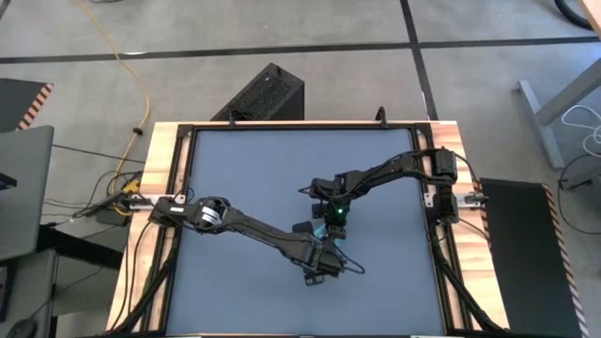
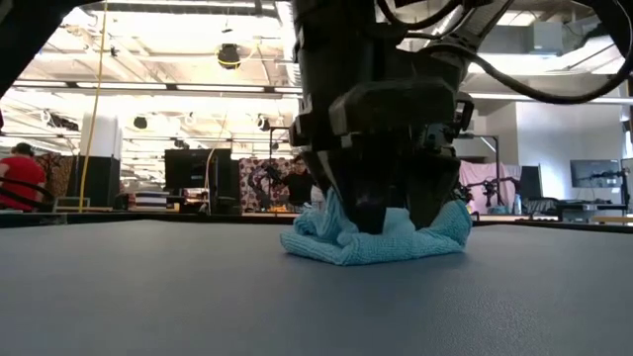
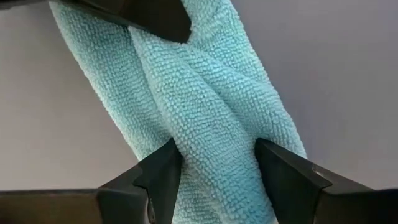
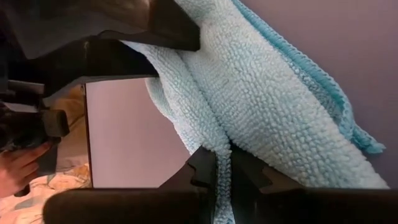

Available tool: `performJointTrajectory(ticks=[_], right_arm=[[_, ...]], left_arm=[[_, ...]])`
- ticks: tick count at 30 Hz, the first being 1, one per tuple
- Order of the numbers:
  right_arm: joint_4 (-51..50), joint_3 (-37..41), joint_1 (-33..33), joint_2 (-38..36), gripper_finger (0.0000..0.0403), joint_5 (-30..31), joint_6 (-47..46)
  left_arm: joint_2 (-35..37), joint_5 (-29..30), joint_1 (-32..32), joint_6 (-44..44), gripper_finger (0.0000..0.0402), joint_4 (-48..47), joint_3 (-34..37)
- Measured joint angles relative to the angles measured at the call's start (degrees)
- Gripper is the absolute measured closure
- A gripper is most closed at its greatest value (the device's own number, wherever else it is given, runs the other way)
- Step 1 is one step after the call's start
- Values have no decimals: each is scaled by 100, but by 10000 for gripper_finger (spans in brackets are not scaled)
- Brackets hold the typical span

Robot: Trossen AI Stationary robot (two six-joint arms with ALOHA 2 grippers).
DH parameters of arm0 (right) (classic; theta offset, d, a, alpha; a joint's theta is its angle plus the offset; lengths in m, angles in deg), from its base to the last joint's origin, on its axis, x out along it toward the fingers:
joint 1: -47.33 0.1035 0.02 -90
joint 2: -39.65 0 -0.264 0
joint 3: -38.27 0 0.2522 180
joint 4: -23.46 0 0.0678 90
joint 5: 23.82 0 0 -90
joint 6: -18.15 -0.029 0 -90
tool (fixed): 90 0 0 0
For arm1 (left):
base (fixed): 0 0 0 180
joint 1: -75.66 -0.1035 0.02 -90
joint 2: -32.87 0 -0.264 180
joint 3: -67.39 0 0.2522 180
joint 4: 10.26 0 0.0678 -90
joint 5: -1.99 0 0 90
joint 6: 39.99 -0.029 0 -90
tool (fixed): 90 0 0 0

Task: Roll towel
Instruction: Roll the blue microfiber towel

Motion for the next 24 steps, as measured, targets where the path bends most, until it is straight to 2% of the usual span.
performJointTrajectory(ticks=[13,21,24], right_arm=[[-242,7,-18,-102,347,-20,-27],[-956,16,-114,-868,345,366,506],[-1034,16,-110,-1093,330,364,737]], left_arm=[[0,87,-24,419,206,30,-2],[-4,363,-50,579,206,59,-2],[-4,370,-40,626,206,105,-1]])
